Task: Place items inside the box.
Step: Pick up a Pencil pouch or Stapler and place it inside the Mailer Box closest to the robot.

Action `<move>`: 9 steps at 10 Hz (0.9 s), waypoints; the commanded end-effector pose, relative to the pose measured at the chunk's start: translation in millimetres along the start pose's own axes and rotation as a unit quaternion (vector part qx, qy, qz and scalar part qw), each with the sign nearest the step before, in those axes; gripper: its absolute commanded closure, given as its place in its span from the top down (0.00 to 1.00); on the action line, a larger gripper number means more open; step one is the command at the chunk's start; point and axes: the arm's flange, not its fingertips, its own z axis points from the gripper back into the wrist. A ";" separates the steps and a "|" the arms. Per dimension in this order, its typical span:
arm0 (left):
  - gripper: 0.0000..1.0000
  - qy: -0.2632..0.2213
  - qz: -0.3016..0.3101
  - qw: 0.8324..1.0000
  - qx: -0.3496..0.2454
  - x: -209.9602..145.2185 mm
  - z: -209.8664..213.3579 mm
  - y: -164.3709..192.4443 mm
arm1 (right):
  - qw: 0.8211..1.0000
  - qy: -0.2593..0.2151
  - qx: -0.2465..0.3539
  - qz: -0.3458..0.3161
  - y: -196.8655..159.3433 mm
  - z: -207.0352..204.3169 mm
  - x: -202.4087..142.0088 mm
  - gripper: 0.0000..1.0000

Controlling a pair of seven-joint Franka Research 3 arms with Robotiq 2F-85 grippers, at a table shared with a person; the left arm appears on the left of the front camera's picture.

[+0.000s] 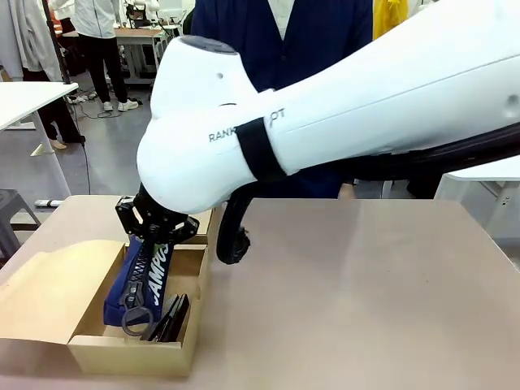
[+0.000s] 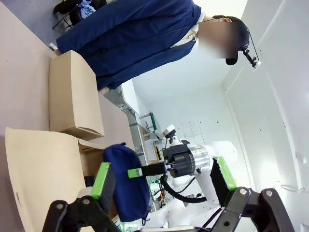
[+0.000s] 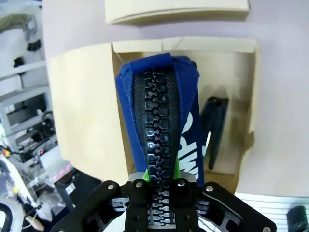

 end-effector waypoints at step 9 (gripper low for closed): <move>1.00 -0.005 -0.010 1.000 -0.009 -2.2 -1.5 -1.6 | 0.997 0.039 -0.046 -0.041 3.1 -89.7 15.1 0.10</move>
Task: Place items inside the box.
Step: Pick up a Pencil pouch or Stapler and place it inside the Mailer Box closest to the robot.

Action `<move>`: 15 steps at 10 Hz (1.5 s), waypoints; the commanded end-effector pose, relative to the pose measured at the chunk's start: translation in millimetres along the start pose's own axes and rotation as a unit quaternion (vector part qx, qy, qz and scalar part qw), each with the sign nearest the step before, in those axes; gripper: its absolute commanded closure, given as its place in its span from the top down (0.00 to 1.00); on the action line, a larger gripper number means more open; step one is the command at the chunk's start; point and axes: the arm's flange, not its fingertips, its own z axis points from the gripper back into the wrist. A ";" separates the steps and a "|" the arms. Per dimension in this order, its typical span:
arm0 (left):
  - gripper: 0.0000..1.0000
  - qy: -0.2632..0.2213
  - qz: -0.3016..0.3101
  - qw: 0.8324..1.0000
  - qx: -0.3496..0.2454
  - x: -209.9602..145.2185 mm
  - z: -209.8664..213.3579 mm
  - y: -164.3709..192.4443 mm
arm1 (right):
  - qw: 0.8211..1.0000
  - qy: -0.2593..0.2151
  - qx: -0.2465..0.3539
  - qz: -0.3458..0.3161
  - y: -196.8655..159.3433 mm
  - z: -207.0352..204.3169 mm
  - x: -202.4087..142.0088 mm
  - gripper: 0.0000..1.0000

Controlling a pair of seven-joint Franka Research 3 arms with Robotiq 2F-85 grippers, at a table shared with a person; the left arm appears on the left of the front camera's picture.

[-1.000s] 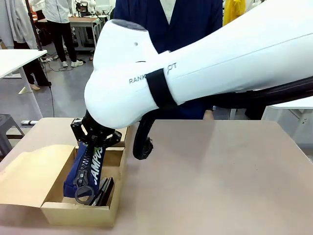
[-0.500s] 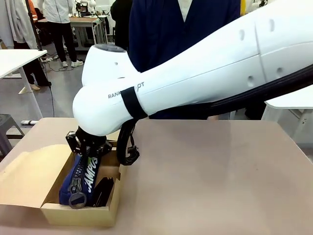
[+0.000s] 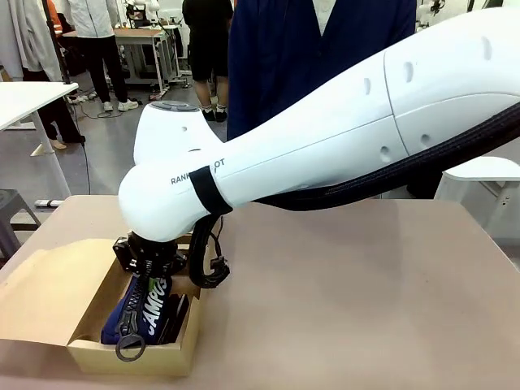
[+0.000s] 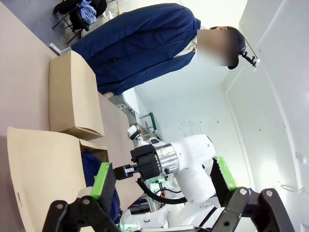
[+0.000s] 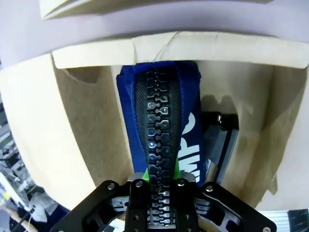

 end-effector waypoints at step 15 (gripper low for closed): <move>1.00 -0.005 -0.010 1.000 -0.009 -2.2 -1.5 -1.6 | 0.993 0.035 0.109 0.037 -79.8 84.5 -8.5 1.00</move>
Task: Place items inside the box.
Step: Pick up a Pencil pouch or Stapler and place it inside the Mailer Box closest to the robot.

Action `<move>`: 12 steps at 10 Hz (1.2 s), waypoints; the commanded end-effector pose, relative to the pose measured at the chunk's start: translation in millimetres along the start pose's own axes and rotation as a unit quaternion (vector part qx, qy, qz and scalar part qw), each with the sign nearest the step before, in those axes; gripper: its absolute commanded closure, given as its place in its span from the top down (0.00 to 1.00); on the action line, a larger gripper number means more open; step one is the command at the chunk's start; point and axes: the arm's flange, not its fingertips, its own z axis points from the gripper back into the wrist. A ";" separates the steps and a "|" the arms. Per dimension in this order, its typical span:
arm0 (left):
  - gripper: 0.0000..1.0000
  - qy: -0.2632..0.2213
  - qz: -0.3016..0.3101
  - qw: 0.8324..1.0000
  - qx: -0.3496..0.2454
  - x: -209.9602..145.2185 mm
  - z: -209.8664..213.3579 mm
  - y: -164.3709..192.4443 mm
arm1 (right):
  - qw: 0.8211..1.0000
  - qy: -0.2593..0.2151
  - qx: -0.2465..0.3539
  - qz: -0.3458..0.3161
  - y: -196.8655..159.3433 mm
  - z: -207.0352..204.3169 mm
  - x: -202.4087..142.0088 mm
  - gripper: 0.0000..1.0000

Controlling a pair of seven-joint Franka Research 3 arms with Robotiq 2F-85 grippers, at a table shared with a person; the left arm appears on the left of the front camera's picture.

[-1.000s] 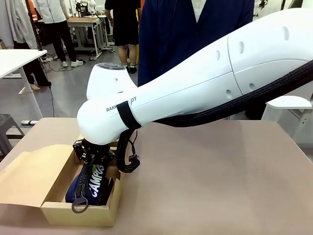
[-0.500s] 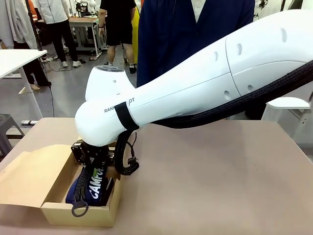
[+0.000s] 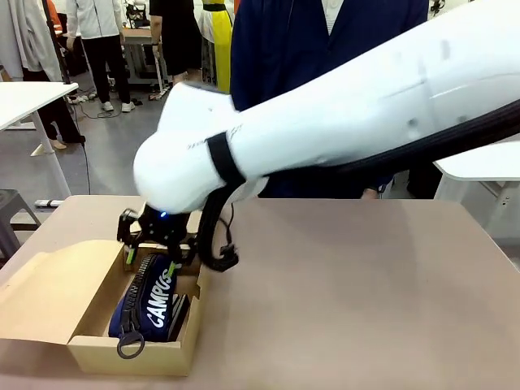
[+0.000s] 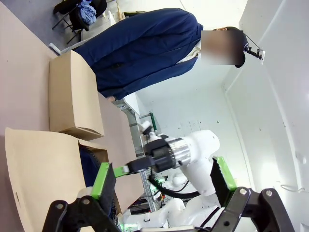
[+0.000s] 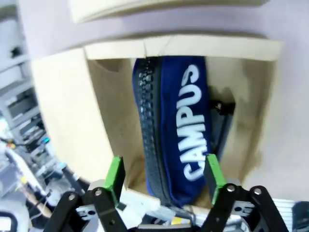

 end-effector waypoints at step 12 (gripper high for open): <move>1.00 -0.005 -0.010 1.000 -0.009 -2.3 -1.5 -1.5 | 0.977 0.018 0.214 -0.020 -255.4 190.3 -36.3 1.00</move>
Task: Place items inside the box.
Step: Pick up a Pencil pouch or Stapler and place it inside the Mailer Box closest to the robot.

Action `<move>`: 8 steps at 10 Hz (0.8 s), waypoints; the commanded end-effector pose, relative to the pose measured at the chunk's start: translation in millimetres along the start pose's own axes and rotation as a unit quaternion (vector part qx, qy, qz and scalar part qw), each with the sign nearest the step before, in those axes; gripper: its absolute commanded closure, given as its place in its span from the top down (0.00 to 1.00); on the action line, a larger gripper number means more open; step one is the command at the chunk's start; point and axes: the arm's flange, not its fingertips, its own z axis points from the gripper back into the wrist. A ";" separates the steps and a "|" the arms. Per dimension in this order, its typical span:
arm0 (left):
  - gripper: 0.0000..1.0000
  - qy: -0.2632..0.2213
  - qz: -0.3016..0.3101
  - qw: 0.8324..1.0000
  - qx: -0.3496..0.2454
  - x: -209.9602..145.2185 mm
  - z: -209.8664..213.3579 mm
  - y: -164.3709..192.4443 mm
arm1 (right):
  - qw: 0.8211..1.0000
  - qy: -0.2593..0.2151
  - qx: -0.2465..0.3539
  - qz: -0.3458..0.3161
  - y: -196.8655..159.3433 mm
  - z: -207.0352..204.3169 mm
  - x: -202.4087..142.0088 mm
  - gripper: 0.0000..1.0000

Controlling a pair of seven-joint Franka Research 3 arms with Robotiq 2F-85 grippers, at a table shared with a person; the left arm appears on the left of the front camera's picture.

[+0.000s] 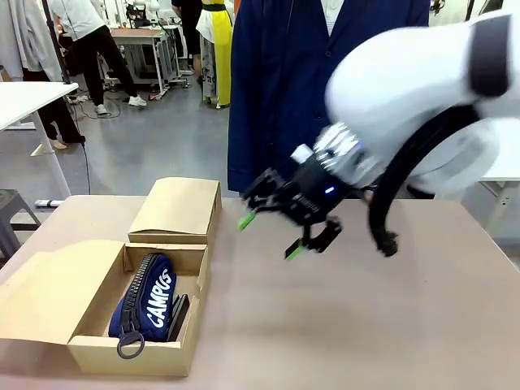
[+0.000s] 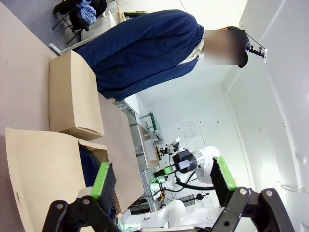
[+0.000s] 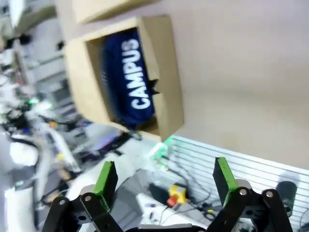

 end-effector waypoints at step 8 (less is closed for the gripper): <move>1.00 -0.005 -0.010 1.000 -0.009 -2.2 -1.7 -1.6 | 0.950 -0.023 0.311 -0.024 -311.0 151.5 -46.9 1.00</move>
